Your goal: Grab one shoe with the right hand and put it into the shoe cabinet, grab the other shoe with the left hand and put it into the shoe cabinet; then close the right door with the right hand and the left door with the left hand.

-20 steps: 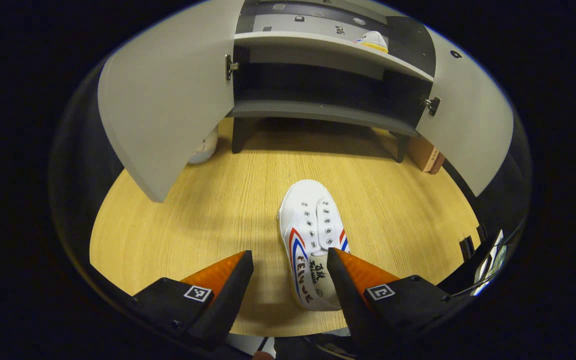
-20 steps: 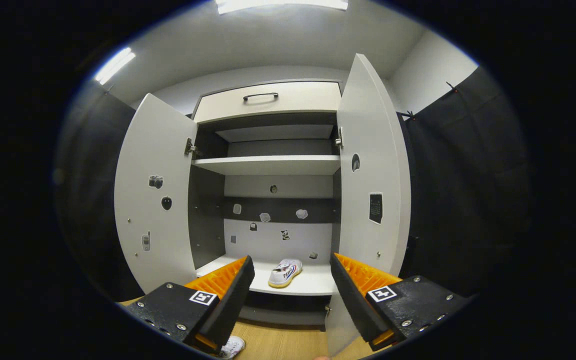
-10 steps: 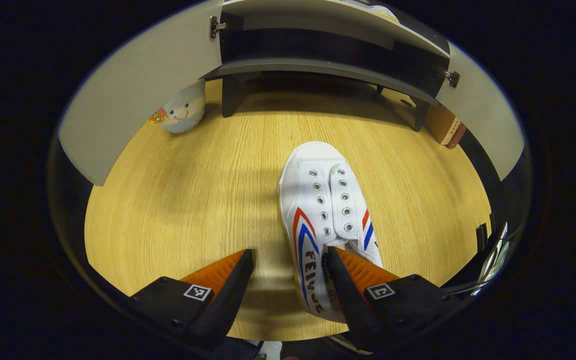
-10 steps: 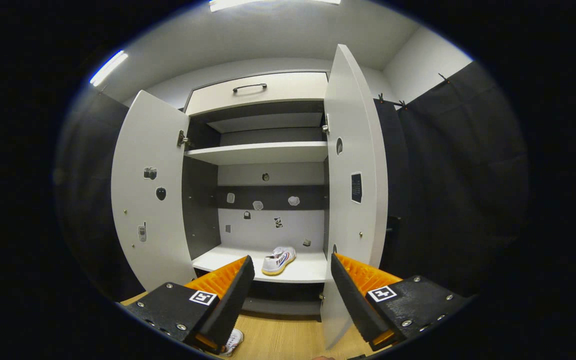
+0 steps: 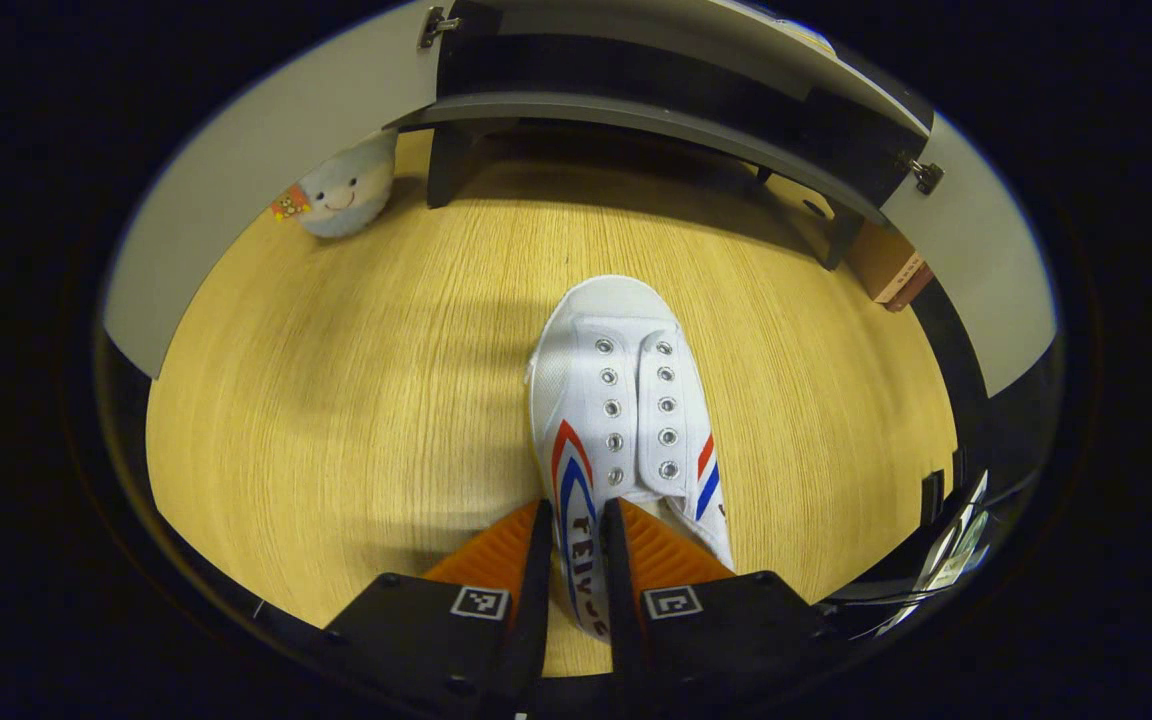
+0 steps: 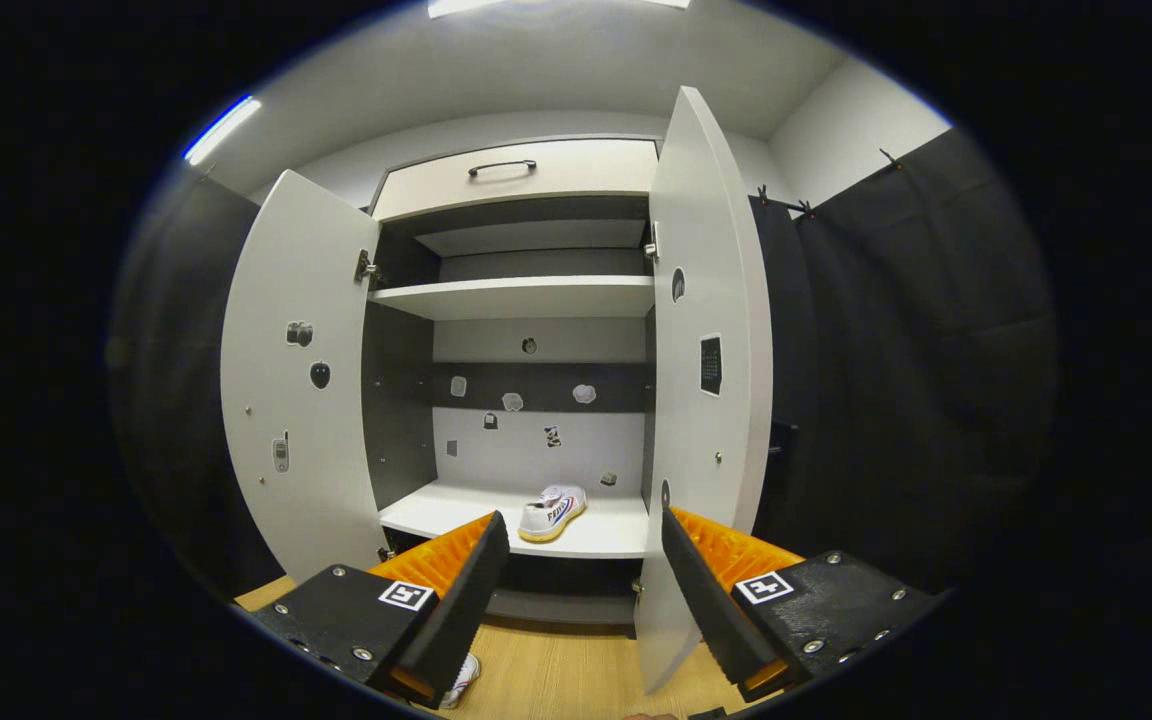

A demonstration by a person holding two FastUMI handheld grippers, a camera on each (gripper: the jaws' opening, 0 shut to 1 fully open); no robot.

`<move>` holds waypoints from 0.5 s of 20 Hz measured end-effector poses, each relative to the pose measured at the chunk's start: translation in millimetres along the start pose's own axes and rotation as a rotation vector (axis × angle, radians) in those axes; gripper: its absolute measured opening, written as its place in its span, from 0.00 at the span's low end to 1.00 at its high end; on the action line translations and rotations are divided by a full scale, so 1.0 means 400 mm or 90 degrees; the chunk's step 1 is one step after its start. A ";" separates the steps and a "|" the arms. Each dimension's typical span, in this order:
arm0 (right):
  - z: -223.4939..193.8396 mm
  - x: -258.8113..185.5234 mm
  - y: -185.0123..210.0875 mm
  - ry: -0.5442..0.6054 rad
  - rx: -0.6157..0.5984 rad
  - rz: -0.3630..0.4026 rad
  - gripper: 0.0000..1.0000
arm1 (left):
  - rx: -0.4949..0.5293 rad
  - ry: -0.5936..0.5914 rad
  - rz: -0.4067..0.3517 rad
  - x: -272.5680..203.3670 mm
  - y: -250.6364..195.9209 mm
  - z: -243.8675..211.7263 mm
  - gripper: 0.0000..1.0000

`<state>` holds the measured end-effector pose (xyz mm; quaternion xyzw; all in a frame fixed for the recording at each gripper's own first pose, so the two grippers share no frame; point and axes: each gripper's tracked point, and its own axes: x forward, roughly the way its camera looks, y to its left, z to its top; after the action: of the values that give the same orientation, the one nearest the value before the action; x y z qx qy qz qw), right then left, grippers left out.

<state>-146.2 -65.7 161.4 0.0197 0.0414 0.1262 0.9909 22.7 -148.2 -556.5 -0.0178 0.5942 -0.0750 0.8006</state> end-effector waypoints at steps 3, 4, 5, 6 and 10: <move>0.004 0.002 0.015 -0.001 0.002 0.006 0.94 | -0.040 -0.014 0.007 -0.006 0.016 0.019 0.10; 0.002 0.000 0.019 0.000 -0.002 0.008 0.94 | -0.035 -0.016 0.020 -0.017 0.017 0.022 0.07; 0.002 -0.001 0.020 -0.001 -0.005 0.008 0.94 | -0.019 -0.024 0.029 -0.024 0.009 0.026 0.07; 0.003 -0.002 0.022 -0.002 -0.009 0.008 0.94 | 0.000 -0.028 0.021 -0.029 0.002 0.031 0.07; 0.002 -0.004 0.031 -0.003 -0.003 0.013 0.94 | -0.004 -0.050 -0.049 -0.108 -0.080 0.082 0.07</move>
<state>-150.9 -54.1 163.1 0.0178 0.0386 0.1367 0.9897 38.5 -175.6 -502.0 -0.0462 0.5611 -0.1030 0.8200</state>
